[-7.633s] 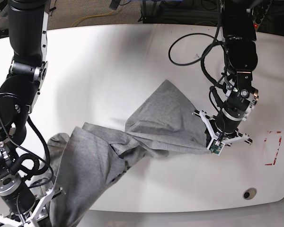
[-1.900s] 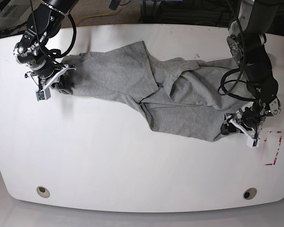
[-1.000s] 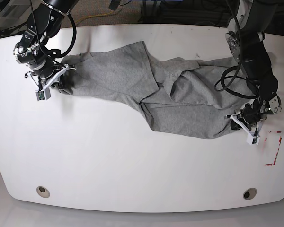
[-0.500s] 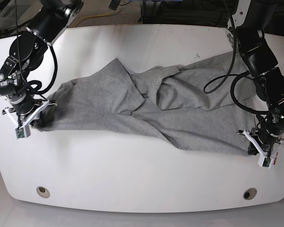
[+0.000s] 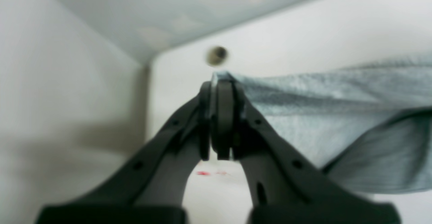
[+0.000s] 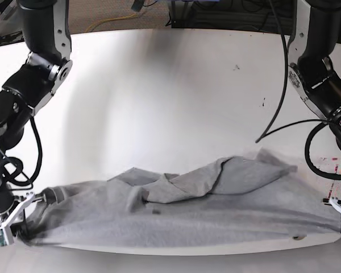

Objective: Fold the T-shirt properly
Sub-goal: 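Lift the shirt high with both grippers and swing it forward, then lay the shirt flat by drawing both grippers back across the table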

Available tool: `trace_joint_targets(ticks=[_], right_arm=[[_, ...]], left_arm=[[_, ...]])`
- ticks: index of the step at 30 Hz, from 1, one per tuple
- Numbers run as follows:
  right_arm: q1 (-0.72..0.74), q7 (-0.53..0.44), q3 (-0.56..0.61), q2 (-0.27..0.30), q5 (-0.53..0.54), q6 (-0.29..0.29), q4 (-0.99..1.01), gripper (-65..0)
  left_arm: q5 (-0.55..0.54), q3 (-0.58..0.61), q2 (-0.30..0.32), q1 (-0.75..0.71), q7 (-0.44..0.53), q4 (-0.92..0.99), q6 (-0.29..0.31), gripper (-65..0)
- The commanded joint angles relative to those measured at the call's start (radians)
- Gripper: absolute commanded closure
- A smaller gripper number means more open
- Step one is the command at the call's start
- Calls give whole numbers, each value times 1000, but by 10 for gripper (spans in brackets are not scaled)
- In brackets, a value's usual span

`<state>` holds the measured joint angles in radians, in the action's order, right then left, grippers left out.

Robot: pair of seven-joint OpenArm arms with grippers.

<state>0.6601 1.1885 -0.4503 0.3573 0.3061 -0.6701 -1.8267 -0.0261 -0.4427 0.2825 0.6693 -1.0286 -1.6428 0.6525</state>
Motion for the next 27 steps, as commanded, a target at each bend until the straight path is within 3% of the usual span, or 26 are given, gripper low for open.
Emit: trace_joint_targets(ticks=[1,8,15,20,27], right_arm=[[108,-28,32,47,-5,8,-17,0],[335,-28,172,104,-3,8,32,0],[344,-22,192,107,-2,8,31,0],[189,-2,121,99,-2,-24,-20,0],[-113,3,17,30,8,-28,-135,0]], left_arm=[[-5,0,36,88,6,-60,-7,-10],[-7,2,97,251,-49,-110,-4,-10],[-10,2,123,270,-85,-132,2,-10],[-11,0,122,134,-86,-218,2,-10],[-13,-1,111,-89,-86,-314,2,-10]])
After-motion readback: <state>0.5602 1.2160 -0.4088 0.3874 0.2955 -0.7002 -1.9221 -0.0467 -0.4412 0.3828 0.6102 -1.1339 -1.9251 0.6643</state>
